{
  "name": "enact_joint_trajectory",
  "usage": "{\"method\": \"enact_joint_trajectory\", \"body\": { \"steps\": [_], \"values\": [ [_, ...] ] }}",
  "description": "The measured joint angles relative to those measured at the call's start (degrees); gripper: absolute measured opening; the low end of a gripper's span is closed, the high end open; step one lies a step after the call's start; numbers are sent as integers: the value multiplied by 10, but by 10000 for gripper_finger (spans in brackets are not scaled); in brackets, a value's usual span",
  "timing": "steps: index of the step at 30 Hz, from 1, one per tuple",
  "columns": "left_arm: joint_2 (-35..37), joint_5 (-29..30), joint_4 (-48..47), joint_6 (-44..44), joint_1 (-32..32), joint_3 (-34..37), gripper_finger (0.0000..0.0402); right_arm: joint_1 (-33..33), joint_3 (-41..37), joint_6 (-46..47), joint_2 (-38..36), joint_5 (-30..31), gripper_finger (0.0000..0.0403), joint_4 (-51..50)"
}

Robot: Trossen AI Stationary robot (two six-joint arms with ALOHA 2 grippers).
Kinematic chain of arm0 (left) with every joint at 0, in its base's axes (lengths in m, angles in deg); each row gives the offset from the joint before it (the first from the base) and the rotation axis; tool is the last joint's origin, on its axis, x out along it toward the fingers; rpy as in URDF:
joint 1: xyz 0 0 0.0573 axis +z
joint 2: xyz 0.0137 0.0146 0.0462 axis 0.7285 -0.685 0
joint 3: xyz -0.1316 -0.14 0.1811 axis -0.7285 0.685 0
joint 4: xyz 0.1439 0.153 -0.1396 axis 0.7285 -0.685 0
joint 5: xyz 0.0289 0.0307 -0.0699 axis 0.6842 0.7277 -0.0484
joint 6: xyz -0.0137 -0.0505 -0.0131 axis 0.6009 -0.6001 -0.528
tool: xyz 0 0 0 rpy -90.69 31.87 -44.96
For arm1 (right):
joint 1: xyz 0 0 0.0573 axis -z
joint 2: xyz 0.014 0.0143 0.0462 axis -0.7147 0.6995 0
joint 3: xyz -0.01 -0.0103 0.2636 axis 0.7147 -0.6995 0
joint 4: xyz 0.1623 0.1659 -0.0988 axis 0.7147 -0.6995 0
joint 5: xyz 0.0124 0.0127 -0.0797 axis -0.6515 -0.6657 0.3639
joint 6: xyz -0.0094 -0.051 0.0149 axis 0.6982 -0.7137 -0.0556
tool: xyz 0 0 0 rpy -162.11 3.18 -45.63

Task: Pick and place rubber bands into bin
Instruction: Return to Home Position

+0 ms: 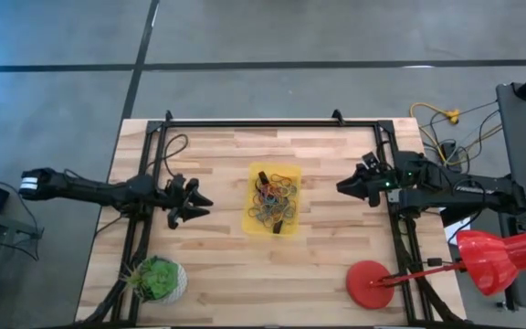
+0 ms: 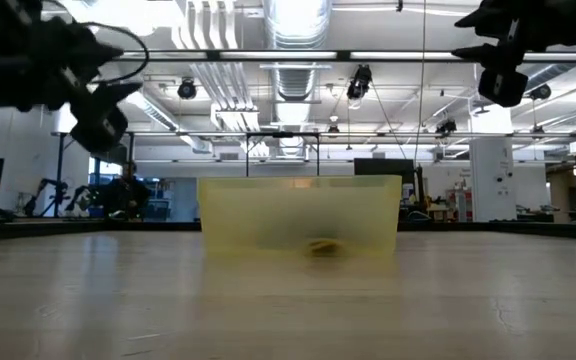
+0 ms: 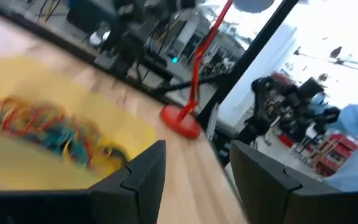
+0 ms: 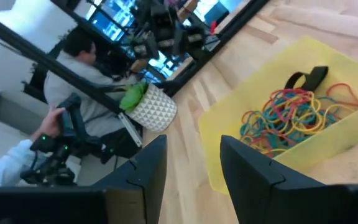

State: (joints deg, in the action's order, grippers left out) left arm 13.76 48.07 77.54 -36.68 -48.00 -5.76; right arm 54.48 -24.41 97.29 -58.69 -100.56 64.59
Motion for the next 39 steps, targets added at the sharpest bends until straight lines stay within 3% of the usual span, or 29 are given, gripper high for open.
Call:
{"method": "enact_joint_trajectory", "body": {
  "steps": [10, 22, 34, 39],
  "values": [
    [138, 0, -162, 0, 2, 12, 164, -24, -13, -2, -66, 6, 134, -4],
    [274, 0, -162, 0, 73, 13, 164, -25, -37, 0, -165, 4, 133, 2],
    [279, 0, -152, 0, 59, 13, 164, -26, -172, 0, -277, 5, 132, 0],
    [279, 0, -150, 0, 49, 14, 164, -36, -214, -1, -282, 15, 135, 5]
  ]
}}
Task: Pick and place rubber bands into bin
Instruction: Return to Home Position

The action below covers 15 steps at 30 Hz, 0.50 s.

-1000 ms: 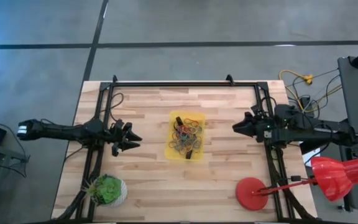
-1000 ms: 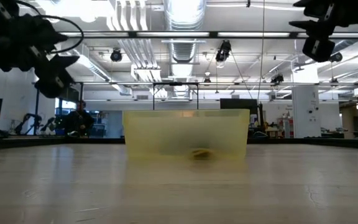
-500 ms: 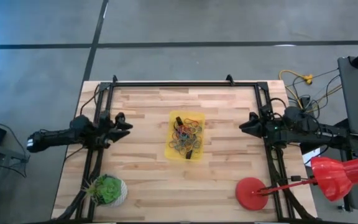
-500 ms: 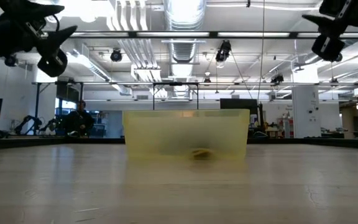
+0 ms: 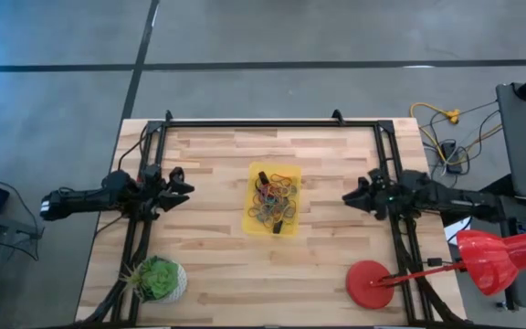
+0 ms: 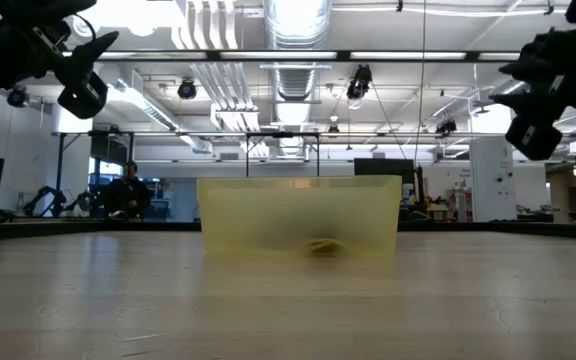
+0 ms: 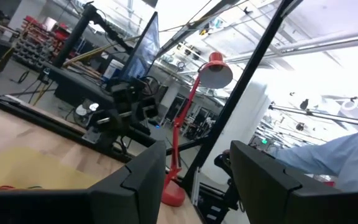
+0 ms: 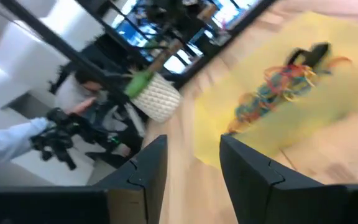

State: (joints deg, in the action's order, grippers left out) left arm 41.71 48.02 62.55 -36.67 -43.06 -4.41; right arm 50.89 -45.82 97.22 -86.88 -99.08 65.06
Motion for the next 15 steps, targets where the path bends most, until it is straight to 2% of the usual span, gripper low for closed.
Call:
{"method": "enact_joint_trajectory", "body": {
  "steps": [9, 15],
  "values": [
    [-37, 0, 2, 0, 0, 0, 164, -6, 31, 0, 18, 5, 132, 5],
    [-59, 1, 0, 0, 0, 0, 164, -6, 12, 0, 15, 5, 135, 3]
  ]
}}
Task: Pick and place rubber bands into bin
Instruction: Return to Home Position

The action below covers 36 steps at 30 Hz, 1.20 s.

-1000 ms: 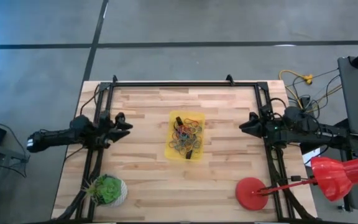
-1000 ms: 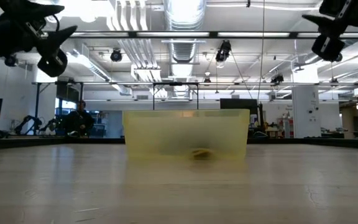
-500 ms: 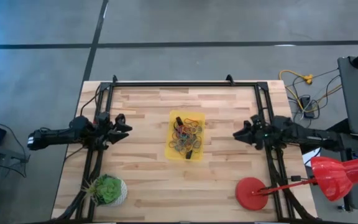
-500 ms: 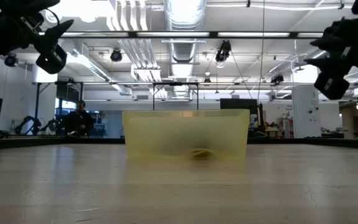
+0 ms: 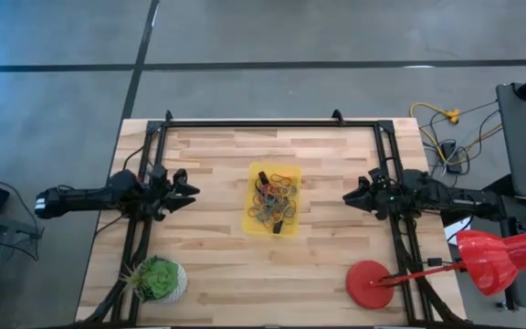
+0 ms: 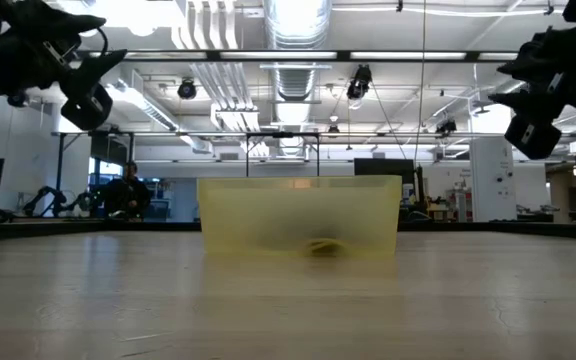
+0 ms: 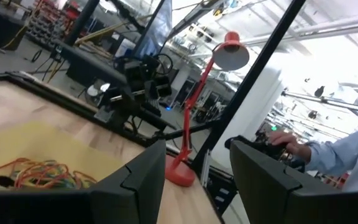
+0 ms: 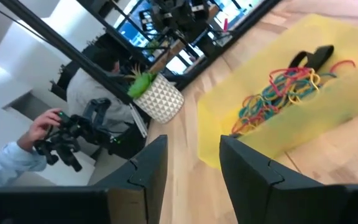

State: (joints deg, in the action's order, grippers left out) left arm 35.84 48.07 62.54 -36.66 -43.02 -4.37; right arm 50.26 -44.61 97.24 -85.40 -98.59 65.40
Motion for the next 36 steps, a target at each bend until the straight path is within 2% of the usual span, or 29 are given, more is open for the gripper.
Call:
{"method": "enact_joint_trajectory", "body": {
  "steps": [9, 15, 36],
  "values": [
    [-11, 0, -76, 0, 0, 0, 164, 0, -29, -1, -8, 1, 130, 58],
    [18, 0, -73, 0, 0, 0, 164, 0, -29, -1, 1, 1, 132, 60],
    [14, 0, -70, 0, 0, 0, 164, 0, -29, 0, 6, 0, 128, 61]
  ]
}}
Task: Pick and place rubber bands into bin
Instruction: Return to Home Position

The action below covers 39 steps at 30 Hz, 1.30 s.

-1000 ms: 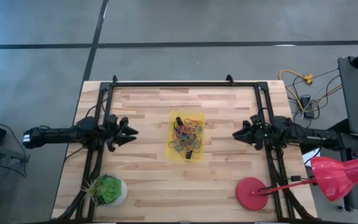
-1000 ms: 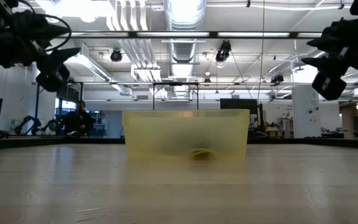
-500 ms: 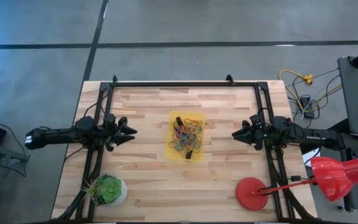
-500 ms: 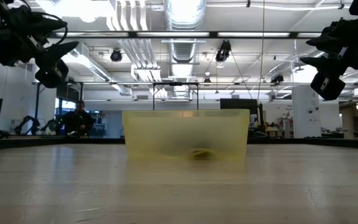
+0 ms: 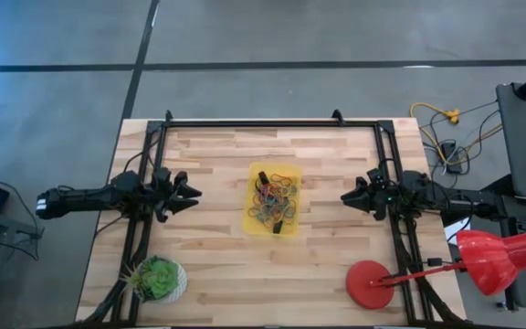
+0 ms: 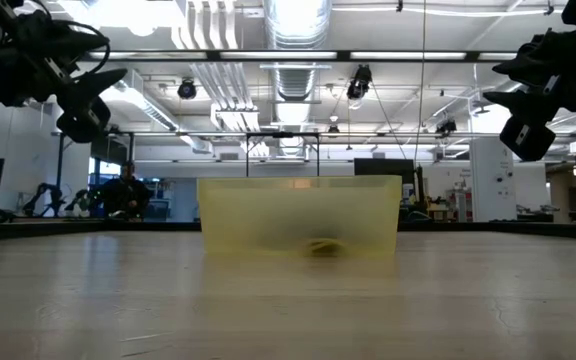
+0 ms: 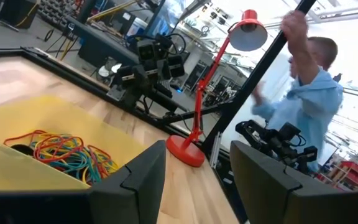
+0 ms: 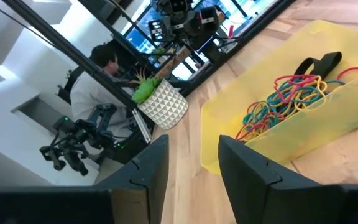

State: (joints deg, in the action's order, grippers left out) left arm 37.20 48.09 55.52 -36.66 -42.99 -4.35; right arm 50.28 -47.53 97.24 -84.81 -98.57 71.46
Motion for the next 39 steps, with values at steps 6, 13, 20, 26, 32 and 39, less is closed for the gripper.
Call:
{"method": "enact_joint_trajectory", "body": {
  "steps": [6, 13, 20, 26, 32, 39],
  "values": [
    [-3, 0, 0, 0, 0, 0, 164, 0, 0, 0, -1, 0, 128, 0],
    [-2, 0, 0, 0, 0, 0, 164, 0, 0, 0, -1, 0, 128, 0],
    [-7, 0, 0, 0, 0, 0, 164, 0, 0, 0, 0, 0, 128, 0],
    [-10, 0, 0, 0, 0, 0, 164, 0, 0, 0, 0, 0, 128, 0],
    [-10, 0, 0, 0, 0, 0, 164, 0, 0, 0, 0, 0, 128, 0],
    [-10, 0, 0, 0, 0, 0, 164, 0, 0, 0, 0, 0, 128, 0]
  ]
}}
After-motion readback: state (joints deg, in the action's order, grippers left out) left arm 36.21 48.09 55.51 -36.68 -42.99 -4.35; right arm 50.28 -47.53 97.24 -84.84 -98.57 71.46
